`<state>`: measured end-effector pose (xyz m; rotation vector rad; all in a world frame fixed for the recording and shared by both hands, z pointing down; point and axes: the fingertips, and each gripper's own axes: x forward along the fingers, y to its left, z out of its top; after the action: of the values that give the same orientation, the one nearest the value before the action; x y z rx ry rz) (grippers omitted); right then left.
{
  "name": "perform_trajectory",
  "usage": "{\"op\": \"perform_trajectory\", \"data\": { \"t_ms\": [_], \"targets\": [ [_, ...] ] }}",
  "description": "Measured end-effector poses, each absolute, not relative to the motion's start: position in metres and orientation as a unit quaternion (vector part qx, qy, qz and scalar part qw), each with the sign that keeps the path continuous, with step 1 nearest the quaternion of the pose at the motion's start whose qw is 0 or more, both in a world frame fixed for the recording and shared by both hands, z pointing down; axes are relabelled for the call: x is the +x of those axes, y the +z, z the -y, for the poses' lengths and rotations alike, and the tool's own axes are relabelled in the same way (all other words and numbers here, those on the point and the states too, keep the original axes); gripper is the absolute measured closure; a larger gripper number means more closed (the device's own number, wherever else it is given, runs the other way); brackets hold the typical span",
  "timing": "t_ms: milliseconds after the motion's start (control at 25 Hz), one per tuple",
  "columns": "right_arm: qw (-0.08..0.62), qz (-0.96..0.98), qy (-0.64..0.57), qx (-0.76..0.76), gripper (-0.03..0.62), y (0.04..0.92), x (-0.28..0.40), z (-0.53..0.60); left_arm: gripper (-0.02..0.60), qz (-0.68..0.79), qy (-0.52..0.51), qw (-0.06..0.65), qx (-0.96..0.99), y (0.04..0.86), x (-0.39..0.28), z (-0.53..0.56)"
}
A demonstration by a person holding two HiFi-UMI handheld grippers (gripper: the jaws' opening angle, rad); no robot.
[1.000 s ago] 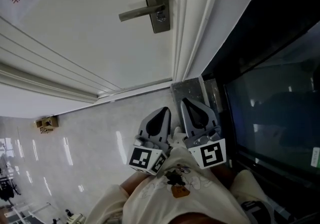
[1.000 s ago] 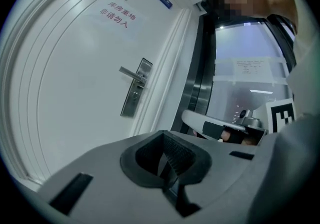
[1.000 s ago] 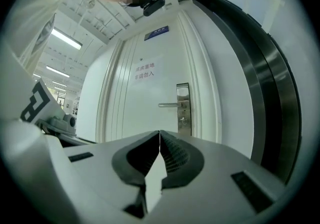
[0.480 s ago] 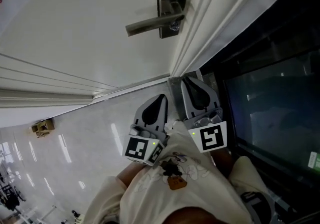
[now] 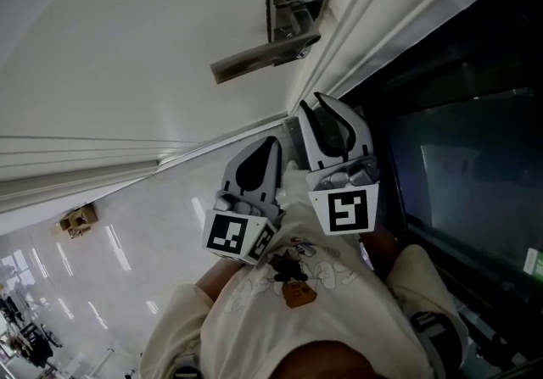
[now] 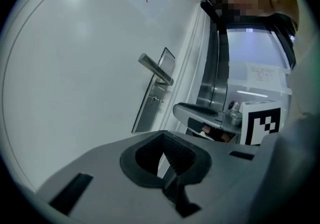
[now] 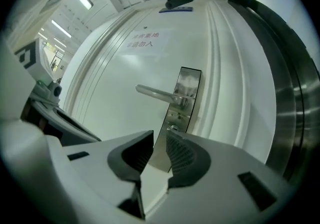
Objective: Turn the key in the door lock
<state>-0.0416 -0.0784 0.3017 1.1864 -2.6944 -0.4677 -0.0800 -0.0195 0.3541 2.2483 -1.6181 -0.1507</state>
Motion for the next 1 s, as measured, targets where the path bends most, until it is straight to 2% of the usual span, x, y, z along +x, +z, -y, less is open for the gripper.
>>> {"op": "perform_trajectory", "data": {
  "t_ms": [600,1000],
  "targets": [
    [0.157,0.855,-0.289,0.401,0.484,0.293,-0.064,0.128,0.577,0.58,-0.059,0.181,0.792,0.352,-0.084,0.043],
    [0.185,0.851,-0.295,0.393,0.479,0.299,-0.072,0.144,0.577,0.582,-0.062,0.181,0.79,0.354,-0.087,0.049]
  ]
}}
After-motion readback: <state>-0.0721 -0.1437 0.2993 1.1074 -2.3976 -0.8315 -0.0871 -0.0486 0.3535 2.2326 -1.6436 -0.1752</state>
